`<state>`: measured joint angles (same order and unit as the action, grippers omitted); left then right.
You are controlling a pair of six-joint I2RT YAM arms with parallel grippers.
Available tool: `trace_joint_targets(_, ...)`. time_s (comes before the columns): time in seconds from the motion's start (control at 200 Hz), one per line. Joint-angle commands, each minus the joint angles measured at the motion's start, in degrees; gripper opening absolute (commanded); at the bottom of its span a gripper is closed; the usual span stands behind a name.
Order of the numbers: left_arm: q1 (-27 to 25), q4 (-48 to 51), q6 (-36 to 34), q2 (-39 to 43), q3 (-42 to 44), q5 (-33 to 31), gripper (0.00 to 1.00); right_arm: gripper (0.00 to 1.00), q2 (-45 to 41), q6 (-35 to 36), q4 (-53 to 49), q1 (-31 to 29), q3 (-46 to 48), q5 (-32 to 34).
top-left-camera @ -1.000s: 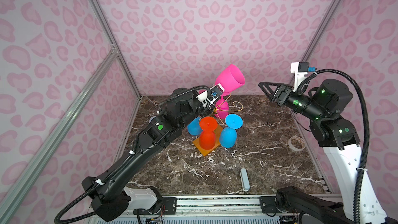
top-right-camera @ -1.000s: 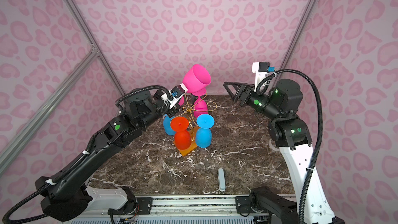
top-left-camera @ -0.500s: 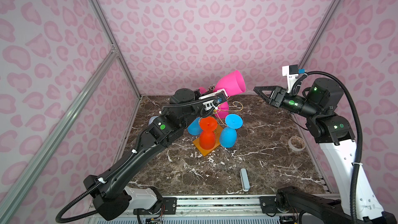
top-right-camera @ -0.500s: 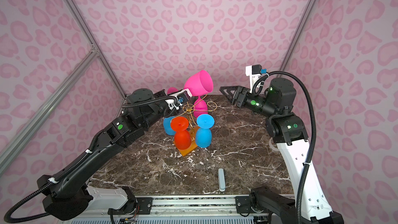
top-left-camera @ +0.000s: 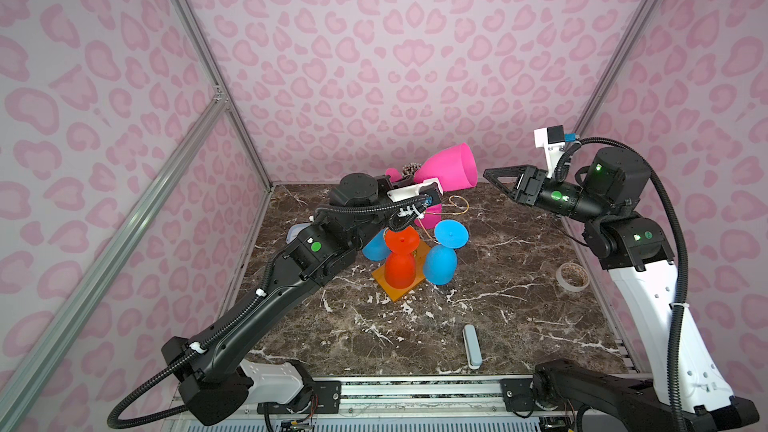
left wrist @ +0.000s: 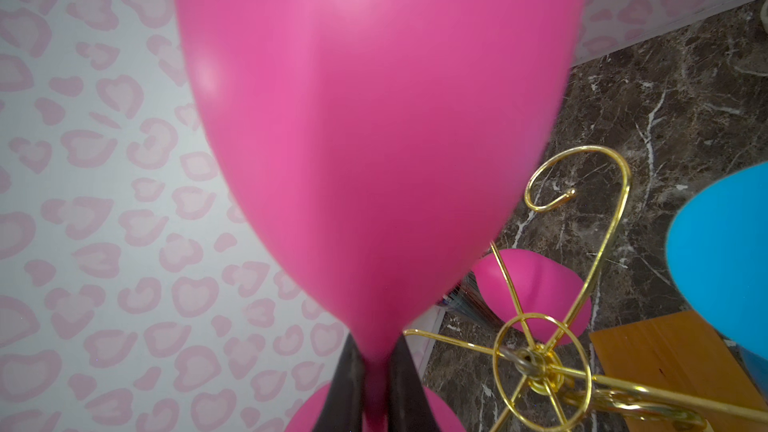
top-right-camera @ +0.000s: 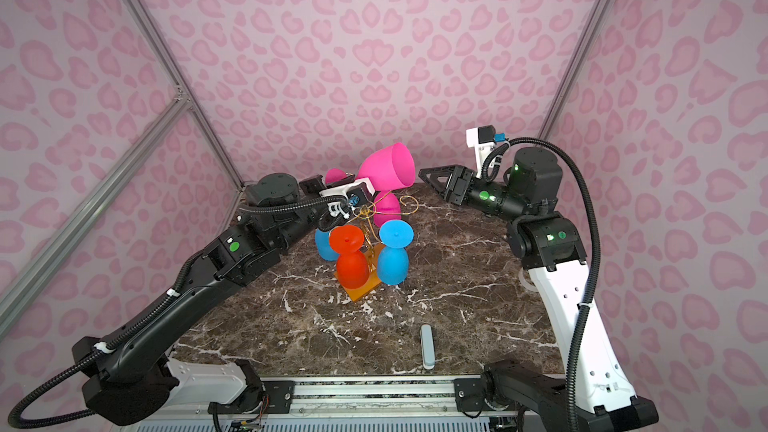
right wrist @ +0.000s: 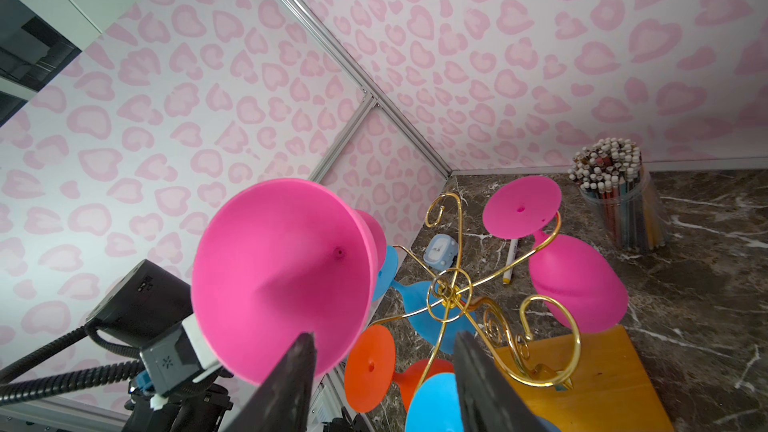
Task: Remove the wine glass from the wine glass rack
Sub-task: 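Close the right gripper on the pink glass bowl while the left gripper holds its stem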
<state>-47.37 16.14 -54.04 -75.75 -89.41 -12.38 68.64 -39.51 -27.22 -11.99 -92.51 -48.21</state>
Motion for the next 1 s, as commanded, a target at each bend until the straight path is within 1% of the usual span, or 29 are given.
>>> trace_joint_targets(0.0, -0.52, -2.86, -2.65, -0.48, -0.58, -0.38, 0.03, 0.54, 0.53, -0.66, 1.7, -0.05, -0.05, -0.93)
trace_joint_targets(0.145, -2.02, -3.3, -5.33, -1.34, -0.94, -1.59, 0.04, 0.49, 1.3, -0.48, 0.94, -0.05, 0.2, -0.93)
trace_joint_targets(0.375, -2.54, -3.92, -6.05, -2.19, -1.56, -0.99, 0.04, 0.43, 1.18, 1.26, -1.03, -0.14, 0.75, 0.69)
trace_joint_targets(0.52, -2.72, -4.08, -6.84, -2.94, -2.18, -1.23, 0.04, 0.32, 1.15, 1.27, -1.08, -0.13, 1.27, 0.42)
trace_joint_targets(0.565, -2.72, -4.03, -7.04, -3.13, -2.25, -1.24, 0.04, 0.27, 1.14, 1.27, -0.92, -0.13, 1.41, 0.44)
trace_joint_targets(0.66, -2.9, -4.04, -7.39, -3.39, -2.26, -1.24, 0.03, 0.21, 1.05, 1.39, -1.03, -0.13, 1.63, 0.44)
trace_joint_targets(0.83, -3.06, -4.05, -7.72, -3.7, -2.53, -0.98, 0.03, 0.0, 0.71, 1.19, -0.69, -0.14, 2.41, 0.59)
trace_joint_targets(0.94, -3.07, -5.03, -8.09, -3.78, -2.06, -0.8, 0.04, 0.0, 0.7, 0.84, -0.37, -0.14, 2.42, 0.67)
trace_joint_targets(0.995, -3.07, -6.29, -8.4, -3.81, -1.59, -0.8, 0.11, 0.0, 0.62, 0.59, -0.21, -0.14, 2.34, 0.79)
